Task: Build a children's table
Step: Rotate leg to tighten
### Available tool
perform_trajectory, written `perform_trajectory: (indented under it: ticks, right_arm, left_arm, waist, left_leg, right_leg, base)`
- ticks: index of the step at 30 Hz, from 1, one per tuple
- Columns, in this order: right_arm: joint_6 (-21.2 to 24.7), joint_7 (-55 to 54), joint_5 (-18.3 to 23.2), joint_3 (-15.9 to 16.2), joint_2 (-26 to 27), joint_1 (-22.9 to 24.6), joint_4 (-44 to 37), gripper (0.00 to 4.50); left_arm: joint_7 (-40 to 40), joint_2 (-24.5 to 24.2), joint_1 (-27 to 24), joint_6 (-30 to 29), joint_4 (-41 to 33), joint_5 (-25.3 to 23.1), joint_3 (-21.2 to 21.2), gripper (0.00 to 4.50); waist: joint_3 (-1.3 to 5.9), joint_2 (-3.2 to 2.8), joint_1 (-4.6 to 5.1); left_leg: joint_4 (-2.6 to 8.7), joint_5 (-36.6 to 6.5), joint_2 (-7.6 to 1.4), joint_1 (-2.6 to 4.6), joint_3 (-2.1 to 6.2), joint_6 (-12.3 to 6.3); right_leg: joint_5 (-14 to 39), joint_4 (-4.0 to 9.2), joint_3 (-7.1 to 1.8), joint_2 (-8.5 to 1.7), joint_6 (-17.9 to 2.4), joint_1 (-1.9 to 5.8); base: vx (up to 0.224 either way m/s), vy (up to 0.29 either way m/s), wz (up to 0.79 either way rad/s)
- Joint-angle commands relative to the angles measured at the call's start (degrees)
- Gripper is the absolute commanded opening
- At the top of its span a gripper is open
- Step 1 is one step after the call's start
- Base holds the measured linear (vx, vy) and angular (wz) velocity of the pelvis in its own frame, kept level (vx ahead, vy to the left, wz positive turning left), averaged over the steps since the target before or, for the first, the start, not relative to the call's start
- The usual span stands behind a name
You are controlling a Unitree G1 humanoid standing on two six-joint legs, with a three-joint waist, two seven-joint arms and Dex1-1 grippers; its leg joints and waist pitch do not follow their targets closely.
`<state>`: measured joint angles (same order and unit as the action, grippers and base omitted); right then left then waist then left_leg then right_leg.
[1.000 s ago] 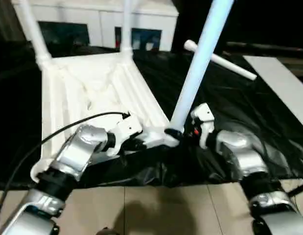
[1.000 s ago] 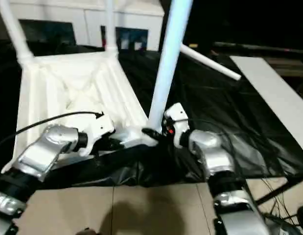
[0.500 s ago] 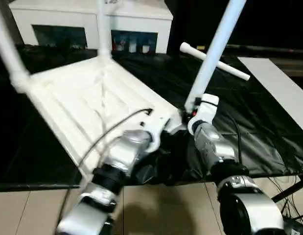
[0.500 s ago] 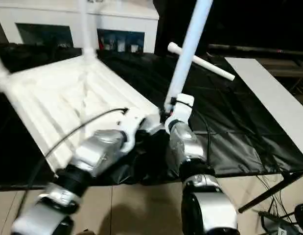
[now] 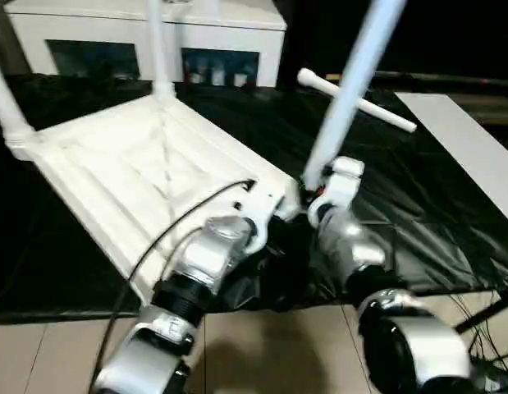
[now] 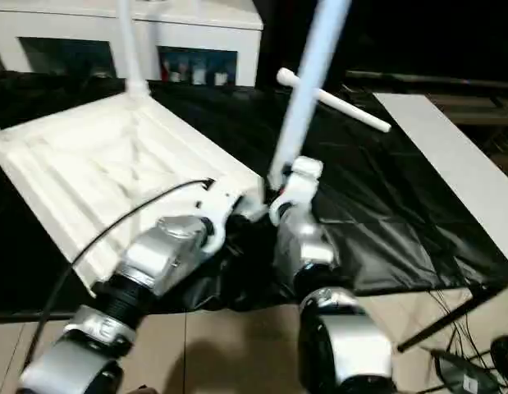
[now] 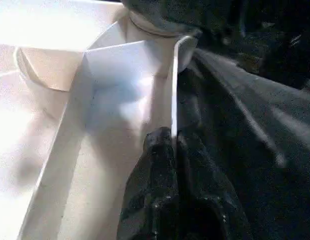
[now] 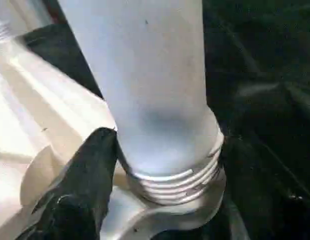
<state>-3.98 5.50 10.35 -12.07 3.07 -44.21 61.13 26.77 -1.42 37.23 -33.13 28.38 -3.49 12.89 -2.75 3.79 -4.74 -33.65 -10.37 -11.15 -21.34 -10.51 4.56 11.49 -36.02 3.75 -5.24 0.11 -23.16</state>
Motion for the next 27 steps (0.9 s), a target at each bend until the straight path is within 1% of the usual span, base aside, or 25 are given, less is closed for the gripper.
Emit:
perform_trajectory:
  ticks: [1,2,4,5,6,7,8,9,10,11,12,13,14,15,16,17,18,19,20,23,24,25,27]
  right_arm:
    - [0.1,2.9,-1.2,2.0,-0.5,1.0,0.1,3.65]
    - [-0.2,3.6,-1.4,2.3,-1.2,1.3,-1.2,3.77]
    - [-0.7,5.0,-1.6,2.9,-2.4,2.1,-3.6,3.99]
    - [-0.9,5.6,-1.7,3.2,-2.8,2.4,-4.5,3.99]
    - [-0.6,6.3,-1.7,3.4,-3.5,3.1,-6.3,4.04]
    - [0.0,7.9,-1.9,3.9,-4.7,4.5,-9.4,4.15]
    - [0.1,8.2,-2.0,4.0,-4.9,4.8,-10.1,4.25]
    - [0.1,8.2,-2.0,4.0,-4.9,4.8,-10.1,4.25]
    - [2.4,11.5,-2.3,5.2,-6.9,7.1,-14.3,4.34]
    - [4.4,15.1,-1.8,6.3,-8.4,9.3,-18.0,4.4]
    - [5.0,16.4,-1.7,6.7,-9.0,10.1,-19.2,4.4]
    - [6.5,20.7,-1.3,8.2,-10.9,12.8,-23.2,4.4]
    - [6.5,20.7,-1.3,8.2,-10.9,12.8,-23.2,4.4]
    - [7.1,23.5,-1.3,9.4,-12.3,14.7,-25.9,4.4]
    - [8.3,28.2,-0.3,11.0,-14.4,17.9,-30.1,4.4]
    - [8.3,29.6,0.1,11.4,-14.9,18.8,-31.4,4.4]
    - [8.7,31.8,0.9,12.0,-15.7,20.1,-33.1,4.4]
    - [8.8,33.2,1.3,12.5,-16.3,21.0,-34.3,4.4]
    - [9.6,34.0,1.7,12.9,-16.8,21.9,-35.9,4.4]
    - [10.5,36.1,2.5,13.3,-18.0,23.8,-39.3,4.4]
    - [10.5,36.8,2.6,13.3,-18.3,24.1,-39.9,4.4]
    - [11.0,37.4,2.8,13.4,-18.6,24.5,-40.8,4.4]
    - [11.2,38.3,2.6,13.7,-19.2,24.7,-41.6,4.4]
  left_arm:
    - [1.9,0.0,2.0,4.1,-3.5,0.5,0.3,0.0]
    - [2.7,-0.6,1.7,4.1,-3.9,0.5,0.4,0.0]
    - [3.8,-1.5,1.3,4.4,-4.6,0.5,0.7,0.0]
    - [4.3,-1.9,1.2,4.7,-4.7,0.5,0.9,0.0]
    - [5.3,-2.6,0.9,5.0,-5.1,0.7,1.2,0.0]
    - [7.1,-3.8,0.4,5.9,-5.6,0.9,1.8,0.0]
    - [7.5,-4.1,0.3,6.2,-5.7,0.9,2.0,0.0]
    - [7.5,-4.1,0.3,6.2,-5.7,0.9,2.0,0.0]
    - [9.6,-6.0,-0.5,6.8,-6.2,1.0,2.5,0.0]
    - [12.0,-7.7,-1.2,8.5,-6.3,0.9,3.2,0.0]
    - [12.4,-8.3,-1.3,8.8,-6.2,0.8,3.3,0.0]
    - [13.8,-10.1,-1.9,10.2,-5.8,0.4,3.5,0.0]
    - [13.8,-10.1,-1.9,10.2,-5.8,0.4,3.5,0.0]
    - [15.2,-11.4,-2.3,11.4,-5.6,0.3,3.6,0.0]
    - [18.3,-13.4,-3.2,13.8,-5.7,0.7,3.9,0.0]
    - [19.7,-14.1,-3.6,14.1,-5.9,1.1,4.0,0.0]
    - [21.9,-15.2,-4.2,14.2,-6.5,1.5,4.5,0.0]
    - [23.7,-16.2,-4.7,14.6,-7.0,1.7,5.1,0.0]
    - [25.0,-16.9,-5.0,15.1,-7.4,1.8,5.6,0.0]
    - [28.8,-19.2,-5.9,14.7,-8.6,2.6,6.5,0.0]
    - [30.0,-19.8,-6.1,14.1,-9.0,2.9,6.7,0.0]
    - [30.8,-20.1,-6.2,14.0,-9.0,3.1,6.7,0.0]
    - [33.2,-21.2,-6.5,13.8,-9.6,3.5,7.3,0.0]
  waist:
    - [3.8,-0.38,-0.18]
    - [3.76,-0.38,-0.32]
    - [3.75,-0.39,-0.53]
    - [3.76,-0.42,-0.55]
    - [3.79,-0.38,-0.57]
    - [3.9,-0.45,-0.75]
    - [4.0,-0.4,-0.79]
    - [4.0,-0.4,-0.79]
    - [3.9,-0.43,-0.92]
    - [3.76,-0.46,-1.08]
    - [3.84,-0.38,-1.18]
    - [3.75,-0.68,-1.28]
    - [3.74,-0.55,-1.33]
    - [3.66,-0.95,-1.47]
    - [3.55,-0.79,-1.47]
    - [3.51,-0.73,-1.54]
    - [3.4,-0.75,-1.52]
    - [3.44,-1.22,-1.56]
    - [3.34,-1.0,-1.44]
    - [3.29,-1.06,-1.33]
    - [3.3,-1.06,-1.43]
    - [3.29,-1.01,-1.42]
    - [3.27,-1.12,-1.58]
  left_leg:
    - [3.77,-6.4,-1.75,0.23,0.57,-3.19]
    - [3.68,-5.9,-1.81,0.36,0.47,-3.68]
    - [3.59,-5.7,-1.85,0.49,0.34,-4.29]
    - [3.61,-5.6,-1.92,0.48,0.37,-4.44]
    - [3.57,-5.6,-1.92,0.5,0.34,-4.56]
    - [3.43,-4.5,-1.93,0.5,0.33,-4.9]
    - [3.25,-3.0,-1.89,0.39,0.3,-5.57]
    - [3.25,-3.0,-1.89,0.39,0.3,-5.57]
    - [3.08,-1.9,-1.63,0.36,0.21,-6.58]
    - [3.1,-2.0,-1.7,0.23,0.25,-7.1]
    - [3.1,-2.1,-1.82,0.3,0.22,-7.17]
    - [3.19,-3.0,-1.87,0.39,0.21,-6.96]
    - [3.26,-3.7,-1.97,0.37,0.24,-6.59]
    - [3.32,-4.1,-1.88,0.4,0.34,-6.21]
    - [3.42,-5.5,-1.96,0.4,0.32,-5.69]
    - [3.52,-6.1,-2.04,0.42,0.34,-5.43]
    - [3.7,-7.8,-2.12,0.45,0.35,-4.68]
    - [3.79,-8.9,-2.21,0.62,0.44,-3.93]
    - [3.92,-9.7,-2.23,0.61,0.45,-3.41]
    - [4.07,-10.2,-2.3,0.59,0.47,-2.49]
    - [4.04,-10.4,-2.34,0.8,0.42,-2.25]
    - [4.03,-10.4,-2.32,0.86,0.35,-2.21]
    - [4.01,-10.4,-2.36,1.06,0.27,-2.03]
  right_leg:
    - [0.2,3.72,-2.39,-2.89,-11.3,2.97]
    - [-0.6,3.65,-2.39,-2.97,-12.1,2.95]
    - [-1.2,3.58,-2.43,-2.97,-13.0,2.96]
    - [-1.3,3.5,-2.41,-2.99,-13.4,3.0]
    - [-1.3,3.5,-2.4,-2.97,-13.6,3.03]
    - [-3.0,3.25,-2.43,-2.93,-13.7,3.06]
    - [-5.4,2.98,-2.44,-2.85,-14.0,3.11]
    - [-5.4,2.98,-2.44,-2.85,-14.0,3.11]
    - [-6.9,2.97,-2.39,-2.57,-14.3,3.09]
    - [-6.8,3.05,-2.4,-2.62,-14.0,3.17]
    - [-6.6,3.05,-2.45,-2.73,-13.8,3.23]
    - [-5.6,3.24,-2.46,-2.74,-13.9,3.09]
    - [-4.6,3.26,-2.52,-2.77,-13.6,3.13]
    - [-3.8,3.34,-2.47,-2.76,-13.4,3.1]
    - [-2.4,3.62,-2.49,-2.75,-13.2,3.13]
    - [-1.7,3.69,-2.52,-2.79,-12.9,3.17]
    - [0.5,3.87,-2.57,-2.97,-12.9,3.06]
    - [2.0,3.89,-2.6,-3.04,-12.9,2.93]
    - [3.2,4.11,-2.6,-2.92,-12.6,2.86]
    - [4.2,4.07,-2.6,-2.92,-12.7,2.74]
    - [4.6,4.07,-2.65,-3.03,-12.8,2.57]
    - [4.5,4.08,-2.68,-2.96,-12.9,2.48]
    - [4.2,4.07,-2.7,-2.95,-13.1,2.34]
  base:
    - [0.0,0.0,0.0]
    - [0.0,0.0,0.0]
    - [0.0,0.0,0.0]
    - [0.0,0.0,0.0]
    - [0.0,0.0,0.0]
    - [0.0,0.0,0.0]
    - [0.0,0.0,0.0]
    - [0.0,0.0,0.0]
    - [0.0,0.0,0.0]
    - [0.0,0.0,0.0]
    - [0.0,0.0,0.0]
    - [0.0,0.0,0.0]
    - [0.0,0.0,0.0]
    - [0.0,0.0,0.0]
    - [0.0,0.0,0.0]
    - [0.0,0.0,0.0]
    - [0.0,0.0,0.0]
    - [0.0,0.0,0.0]
    - [0.0,0.0,0.0]
    - [0.0,0.0,0.0]
    - [0.0,0.0,0.0]
    - [0.0,0.0,0.0]
    - [0.0,0.0,0.0]
